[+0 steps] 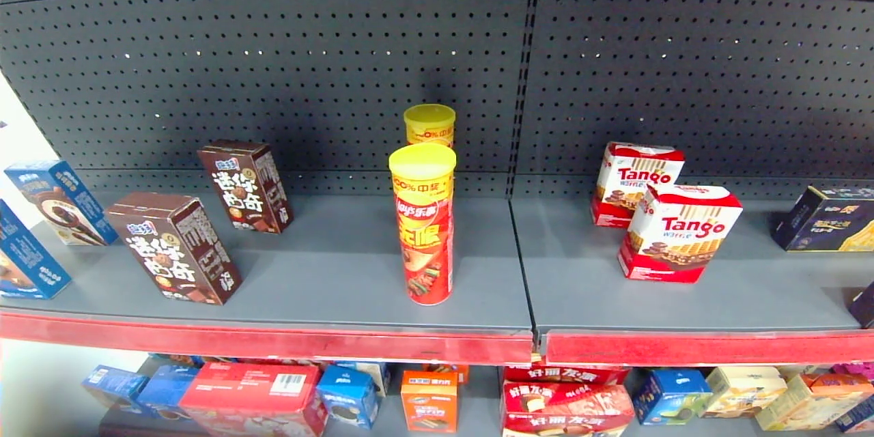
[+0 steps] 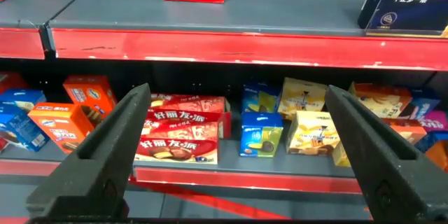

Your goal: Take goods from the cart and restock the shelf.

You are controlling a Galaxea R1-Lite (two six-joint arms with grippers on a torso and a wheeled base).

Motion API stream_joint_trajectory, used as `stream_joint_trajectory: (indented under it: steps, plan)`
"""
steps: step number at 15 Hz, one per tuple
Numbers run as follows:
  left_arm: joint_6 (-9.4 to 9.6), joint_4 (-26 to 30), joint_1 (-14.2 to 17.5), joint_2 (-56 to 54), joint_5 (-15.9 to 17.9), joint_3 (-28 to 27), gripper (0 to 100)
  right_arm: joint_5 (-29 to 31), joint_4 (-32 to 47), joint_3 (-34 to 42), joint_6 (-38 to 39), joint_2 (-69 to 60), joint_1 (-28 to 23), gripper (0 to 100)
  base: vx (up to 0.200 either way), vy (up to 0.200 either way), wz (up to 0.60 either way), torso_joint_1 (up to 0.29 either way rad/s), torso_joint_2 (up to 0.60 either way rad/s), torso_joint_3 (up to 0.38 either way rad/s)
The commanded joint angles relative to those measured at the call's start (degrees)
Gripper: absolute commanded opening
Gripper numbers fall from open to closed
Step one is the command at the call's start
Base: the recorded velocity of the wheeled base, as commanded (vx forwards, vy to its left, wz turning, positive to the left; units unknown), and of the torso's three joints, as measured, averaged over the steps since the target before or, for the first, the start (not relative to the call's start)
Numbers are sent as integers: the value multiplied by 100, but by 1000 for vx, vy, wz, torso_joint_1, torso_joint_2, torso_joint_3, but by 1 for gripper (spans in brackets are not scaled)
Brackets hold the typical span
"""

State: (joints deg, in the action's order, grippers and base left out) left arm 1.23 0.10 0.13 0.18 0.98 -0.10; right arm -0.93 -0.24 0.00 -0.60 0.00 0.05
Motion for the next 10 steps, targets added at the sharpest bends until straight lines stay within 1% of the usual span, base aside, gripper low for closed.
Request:
stream_joint_trajectory:
  steps: [1,10]
  plan:
    - [0,-1,4,8,-1,1,100,-13,-11,0,-2,0,-5,100,0,0,0,0,0,0]
    - [0,-1,4,8,-1,1,100,-4,-2,0,-2,0,-5,100,0,0,0,0,0,0]
